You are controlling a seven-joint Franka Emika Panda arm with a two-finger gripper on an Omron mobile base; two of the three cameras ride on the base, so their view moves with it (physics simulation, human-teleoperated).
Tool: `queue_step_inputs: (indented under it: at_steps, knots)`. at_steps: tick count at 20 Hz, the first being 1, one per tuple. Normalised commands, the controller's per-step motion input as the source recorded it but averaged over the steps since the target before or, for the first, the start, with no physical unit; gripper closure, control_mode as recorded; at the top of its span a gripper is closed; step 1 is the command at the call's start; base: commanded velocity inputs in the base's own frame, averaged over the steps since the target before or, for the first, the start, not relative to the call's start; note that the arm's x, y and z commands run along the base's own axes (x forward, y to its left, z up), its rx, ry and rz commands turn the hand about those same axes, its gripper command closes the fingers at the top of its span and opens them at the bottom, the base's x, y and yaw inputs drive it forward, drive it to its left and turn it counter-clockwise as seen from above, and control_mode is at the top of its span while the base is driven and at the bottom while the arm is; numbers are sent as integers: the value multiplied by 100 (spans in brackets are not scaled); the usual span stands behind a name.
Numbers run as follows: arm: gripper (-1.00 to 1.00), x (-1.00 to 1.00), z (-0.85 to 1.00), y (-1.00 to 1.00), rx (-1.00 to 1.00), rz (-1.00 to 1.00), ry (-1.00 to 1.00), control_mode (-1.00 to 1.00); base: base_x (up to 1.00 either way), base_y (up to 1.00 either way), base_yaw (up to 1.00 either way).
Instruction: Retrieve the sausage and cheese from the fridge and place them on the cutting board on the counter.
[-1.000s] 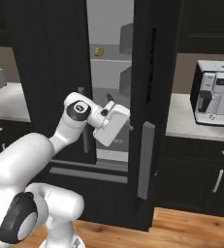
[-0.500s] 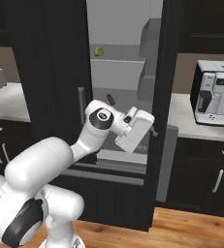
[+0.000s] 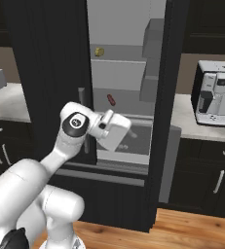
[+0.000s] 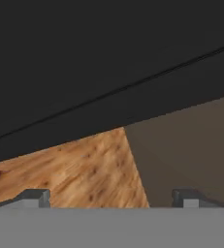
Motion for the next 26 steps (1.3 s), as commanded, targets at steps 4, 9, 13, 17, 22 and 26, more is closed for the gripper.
queue_step_inputs:
  at_steps: [4,9,13,17,22,26]
  knots:
    - [-100,-39,12,97,12,3,-42,-100,0,0,0]
    - [-100,0,0,90,40,18,-44,-100,0,0,0]
    - [-100,9,21,81,56,21,-40,-100,0,0,0]
    - [-100,35,55,52,60,39,-12,-100,0,0,0]
    - [-100,31,64,37,31,48,8,-100,0,0,0]
    - [-100,12,13,81,0,29,13,-100,0,0,0]
